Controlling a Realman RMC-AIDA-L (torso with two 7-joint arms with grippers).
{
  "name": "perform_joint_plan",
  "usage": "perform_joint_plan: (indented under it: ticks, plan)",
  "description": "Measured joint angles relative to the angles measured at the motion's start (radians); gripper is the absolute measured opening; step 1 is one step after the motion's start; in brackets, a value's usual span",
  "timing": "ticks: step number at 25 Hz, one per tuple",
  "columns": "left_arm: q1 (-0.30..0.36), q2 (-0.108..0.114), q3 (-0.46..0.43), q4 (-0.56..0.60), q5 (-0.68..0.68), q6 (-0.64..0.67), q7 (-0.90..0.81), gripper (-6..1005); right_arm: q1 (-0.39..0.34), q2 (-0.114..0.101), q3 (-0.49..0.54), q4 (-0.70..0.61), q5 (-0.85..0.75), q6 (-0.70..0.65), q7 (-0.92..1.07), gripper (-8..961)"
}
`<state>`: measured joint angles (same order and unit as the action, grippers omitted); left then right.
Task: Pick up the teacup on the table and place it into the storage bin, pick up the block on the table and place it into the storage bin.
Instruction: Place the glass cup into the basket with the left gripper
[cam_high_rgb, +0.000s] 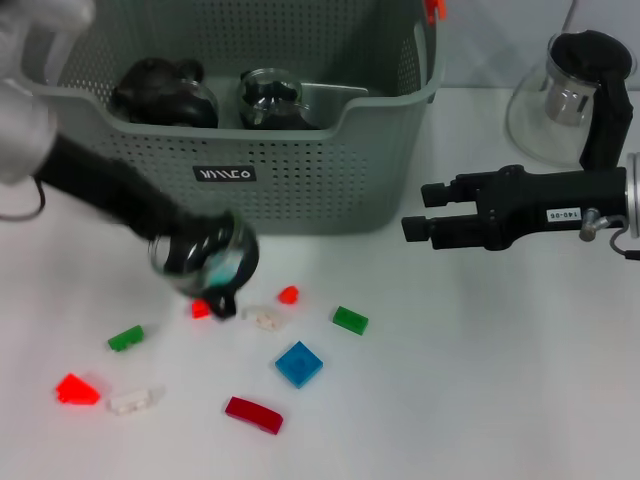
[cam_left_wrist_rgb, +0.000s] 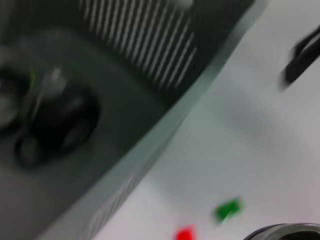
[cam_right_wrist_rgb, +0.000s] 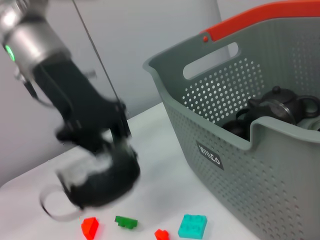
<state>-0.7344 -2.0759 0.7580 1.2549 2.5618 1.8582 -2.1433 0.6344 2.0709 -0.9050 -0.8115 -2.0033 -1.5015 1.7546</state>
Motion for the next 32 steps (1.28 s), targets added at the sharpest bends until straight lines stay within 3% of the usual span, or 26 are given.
perform_joint_plan:
  ticks: [4, 9, 16, 21, 28, 32]
  plan:
    - [-0.059, 0.042, -0.124, 0.004, -0.139, 0.100, -0.004, 47, 0.000, 0.000, 0.000, 0.000, 0.000, -0.005, 0.000, 704]
    - [-0.117, 0.077, -0.164, -0.008, -0.235, 0.038, -0.019, 47, 0.001, 0.000, 0.000, 0.006, 0.000, -0.008, -0.002, 704]
    - [-0.160, 0.081, -0.064, -0.066, -0.210, -0.283, -0.031, 46, 0.000, 0.000, 0.000, 0.008, 0.000, -0.011, 0.004, 704]
    - [-0.213, 0.086, 0.038, -0.196, -0.059, -0.611, -0.081, 46, 0.001, 0.000, 0.000, 0.008, 0.000, -0.018, 0.022, 704]
    - [-0.264, 0.085, 0.113, -0.376, 0.126, -0.853, -0.105, 47, -0.002, -0.001, 0.002, 0.008, -0.001, -0.015, 0.025, 704]
    - [-0.279, 0.070, 0.119, -0.449, 0.212, -0.961, -0.107, 44, -0.002, -0.002, 0.011, 0.008, -0.005, -0.011, 0.025, 704]
